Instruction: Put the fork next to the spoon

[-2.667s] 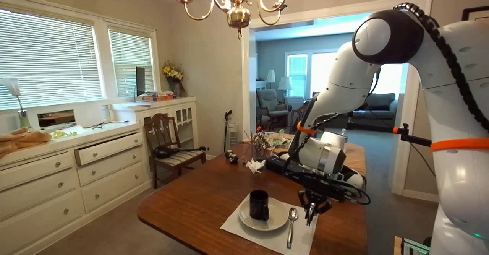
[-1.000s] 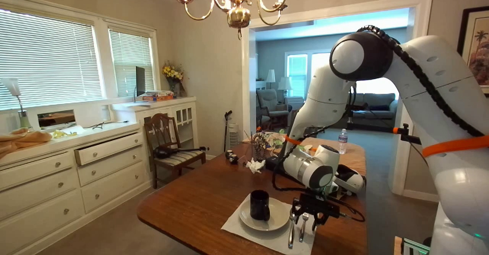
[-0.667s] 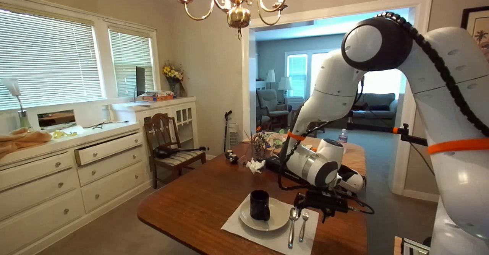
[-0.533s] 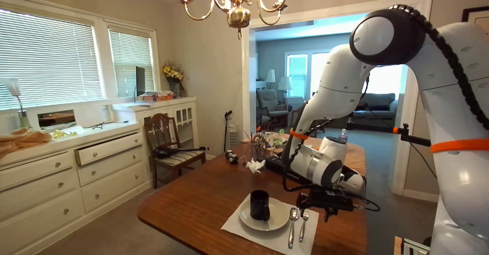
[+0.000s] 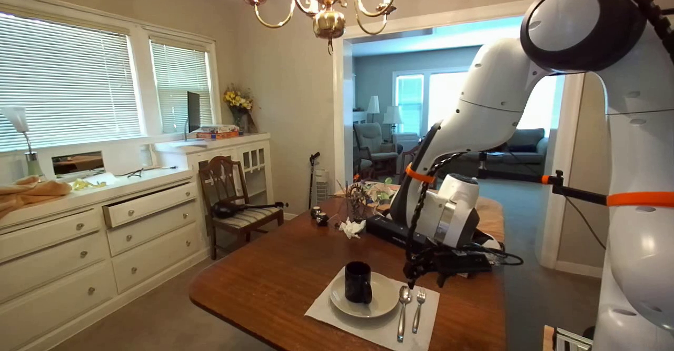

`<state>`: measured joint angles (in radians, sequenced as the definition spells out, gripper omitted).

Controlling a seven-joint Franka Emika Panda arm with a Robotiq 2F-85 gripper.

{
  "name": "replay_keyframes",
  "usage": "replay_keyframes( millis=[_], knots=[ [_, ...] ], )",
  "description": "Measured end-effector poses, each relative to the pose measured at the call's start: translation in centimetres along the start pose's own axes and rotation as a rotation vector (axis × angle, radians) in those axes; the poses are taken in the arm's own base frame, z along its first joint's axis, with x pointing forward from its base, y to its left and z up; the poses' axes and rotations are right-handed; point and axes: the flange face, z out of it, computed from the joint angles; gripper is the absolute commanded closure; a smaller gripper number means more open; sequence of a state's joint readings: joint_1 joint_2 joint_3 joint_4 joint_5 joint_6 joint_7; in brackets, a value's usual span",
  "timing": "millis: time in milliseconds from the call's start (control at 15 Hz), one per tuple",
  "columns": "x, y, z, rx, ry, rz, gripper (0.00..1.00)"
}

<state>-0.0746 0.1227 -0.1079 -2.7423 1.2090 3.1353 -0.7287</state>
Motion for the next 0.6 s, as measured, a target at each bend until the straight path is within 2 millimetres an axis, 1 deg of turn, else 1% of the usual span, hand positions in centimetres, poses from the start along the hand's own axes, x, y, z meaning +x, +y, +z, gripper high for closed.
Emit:
replay_keyframes(
  millis=[133,333,600],
  knots=[
    [0.8,-0.2,-0.4,0.002,0.015,-0.105,0.0],
    [1.7,-0.1,-1.3,0.006,0.041,-0.211,0.0],
    [2.3,-0.1,-2.3,0.013,0.065,-0.27,0.0]
  ],
)
